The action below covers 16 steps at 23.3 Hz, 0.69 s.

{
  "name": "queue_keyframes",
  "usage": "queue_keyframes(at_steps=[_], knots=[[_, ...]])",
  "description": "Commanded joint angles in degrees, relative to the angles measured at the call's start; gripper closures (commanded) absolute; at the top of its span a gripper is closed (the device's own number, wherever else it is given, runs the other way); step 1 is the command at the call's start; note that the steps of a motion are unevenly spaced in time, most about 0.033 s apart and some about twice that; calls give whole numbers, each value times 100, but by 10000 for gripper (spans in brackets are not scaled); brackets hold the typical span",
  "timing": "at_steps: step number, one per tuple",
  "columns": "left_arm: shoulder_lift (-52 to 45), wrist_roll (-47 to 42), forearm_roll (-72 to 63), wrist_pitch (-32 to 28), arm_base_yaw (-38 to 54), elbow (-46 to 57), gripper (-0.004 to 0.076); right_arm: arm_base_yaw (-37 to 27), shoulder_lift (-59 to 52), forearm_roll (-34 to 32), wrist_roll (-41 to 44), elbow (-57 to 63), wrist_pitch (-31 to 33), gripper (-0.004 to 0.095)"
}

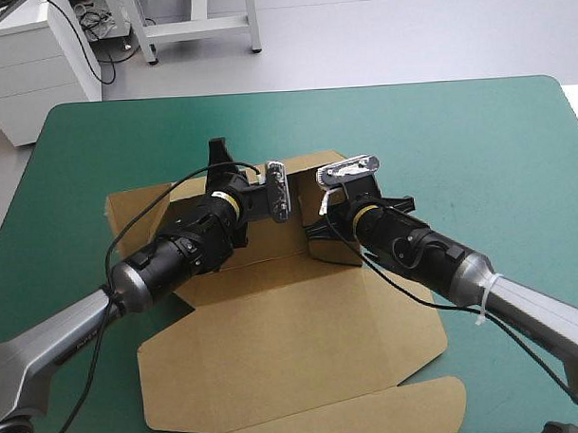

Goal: Fold the box

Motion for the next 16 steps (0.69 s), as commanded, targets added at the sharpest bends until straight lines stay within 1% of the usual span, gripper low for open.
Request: queue_keyframes(at_steps=[1,4,9,10,11,12,13,14,16], knots=[[-179,-57,-4,-384,-83,-191,731,-25,-186,-162,-295,-144,-411,559],[-179,-57,-20,-370,-227,-183,731,-25,-186,-150,-233,-144,-677,553],[-179,100,-31,-189,-658,-157,731,-156,-186,-108,-100,-144,-771,555],[-179,100,-9,-106,-757,-157,731,-251,-186,-108,-37,-144,-736,574],[-179,100,-9,-40,-811,-157,731,-304,-186,-108,-37,-144,-719,612],[-179,90,-9,64,-814,-157,731,-369,-186,-94,-37,-144,-719,686],[-179,90,-9,103,-814,-157,731,-407,-186,-105,-51,-144,-719,733],[-179,90,-9,150,-814,-157,731,-407,-186,-105,-92,-144,-707,814],[-179,90,-9,216,-814,-157,731,-407,-186,-105,-156,-144,-669,928]])
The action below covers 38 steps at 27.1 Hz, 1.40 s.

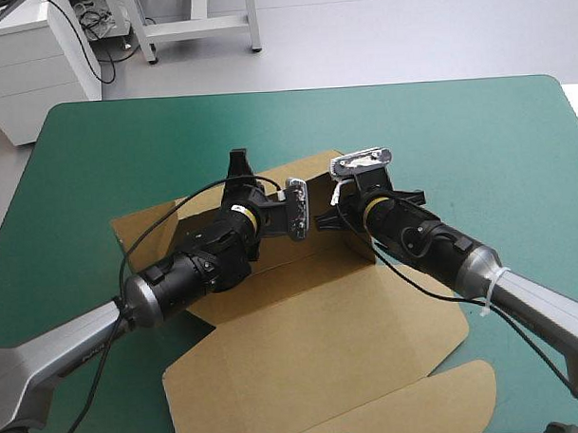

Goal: Fold the box

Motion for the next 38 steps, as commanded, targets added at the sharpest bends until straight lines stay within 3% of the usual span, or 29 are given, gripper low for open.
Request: queue_keyframes(at_steps=[1,10,13,17,22,23,28,29,31,34,38], knots=[[-187,31,-117,-286,-127,-145,731,-29,-186,-167,-82,-183,-472,925],[-197,-52,-117,-220,-127,-157,727,-29,-186,57,-302,-183,-375,928],[-222,-52,-117,-87,-127,-181,680,-29,-186,57,-302,-183,-386,928],[-337,-52,-152,116,-190,-181,505,-29,-186,-27,-302,-183,-455,928],[-759,-164,-336,311,-729,-181,232,-80,-79,-265,-125,-193,-571,928],[-842,-164,-421,369,-866,-181,227,-122,-54,-253,-125,-194,-571,928],[-1316,-793,-297,938,-1669,-181,234,-396,32,-180,-161,-280,-381,928],[-1471,-1067,-75,1054,-1716,-181,262,-437,32,-44,-386,-436,71,928],[-1627,-1354,399,1172,-1716,-181,345,-437,32,194,-986,-741,720,928],[-1726,-1428,964,1247,-1705,-184,463,-437,32,487,-1460,-1075,1007,928],[-1783,-1600,939,1233,-1490,-294,687,-540,32,954,-1919,-1486,1302,928]])
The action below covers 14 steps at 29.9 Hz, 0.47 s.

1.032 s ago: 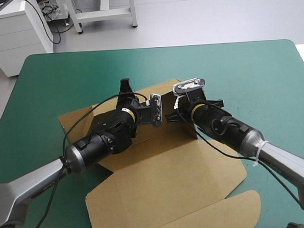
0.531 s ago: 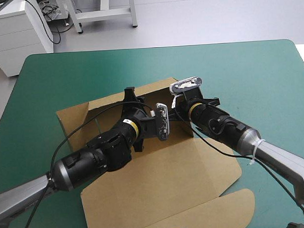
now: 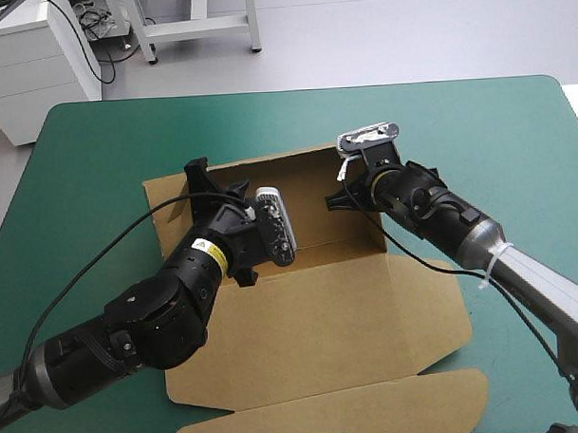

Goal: Fold the box

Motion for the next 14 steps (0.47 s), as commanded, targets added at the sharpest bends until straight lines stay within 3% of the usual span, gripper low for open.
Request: queue_keyframes(at_steps=[1,9,14], knots=[[-184,-218,383,-109,249,-283,732,-182,-203,297,-692,-532,181,928],[-200,-270,145,-318,1495,-430,724,-482,-203,853,-1424,-1073,832,928],[-314,-270,-1136,-975,2602,-430,725,-769,-189,1214,-1734,-1267,959,928]])
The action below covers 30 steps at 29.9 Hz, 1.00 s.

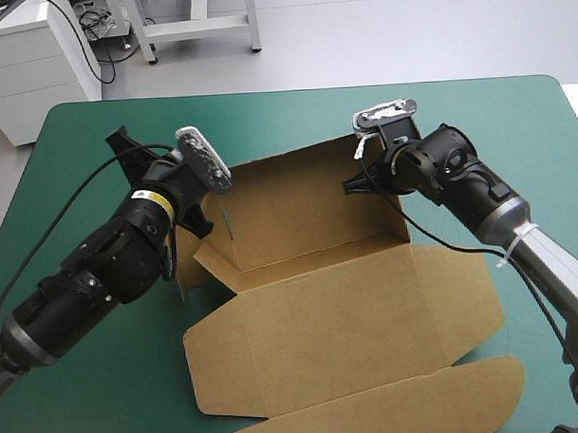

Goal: Fold the box

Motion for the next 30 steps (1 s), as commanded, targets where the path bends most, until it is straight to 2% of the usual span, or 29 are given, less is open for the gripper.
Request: queue_keyframes(at_steps=[1,6,9,13,19,24,28,30], knots=[[-286,-94,-830,-712,810,-205,725,-296,-194,224,-336,-303,-149,928],[-569,147,-2262,-1094,1870,-158,725,-982,-11,805,-787,-355,24,928],[-829,583,-2831,-1106,2130,59,729,-1360,251,1103,-1055,-475,182,928],[-1301,678,-3298,-1231,2171,677,731,-1698,734,1508,-1447,-742,296,928],[-2421,678,-4066,-1904,2171,2173,731,-1759,1614,1508,-1649,-1225,360,928],[-3555,678,-4216,-2032,2171,3201,731,-1759,2255,1508,-1687,-1386,397,928],[-4309,667,-4580,-2021,2171,3613,731,-1759,2586,1508,-1957,-1386,786,928],[-4618,667,-4768,-1926,2181,3712,731,-1759,2664,1508,-2074,-1386,1230,928]])
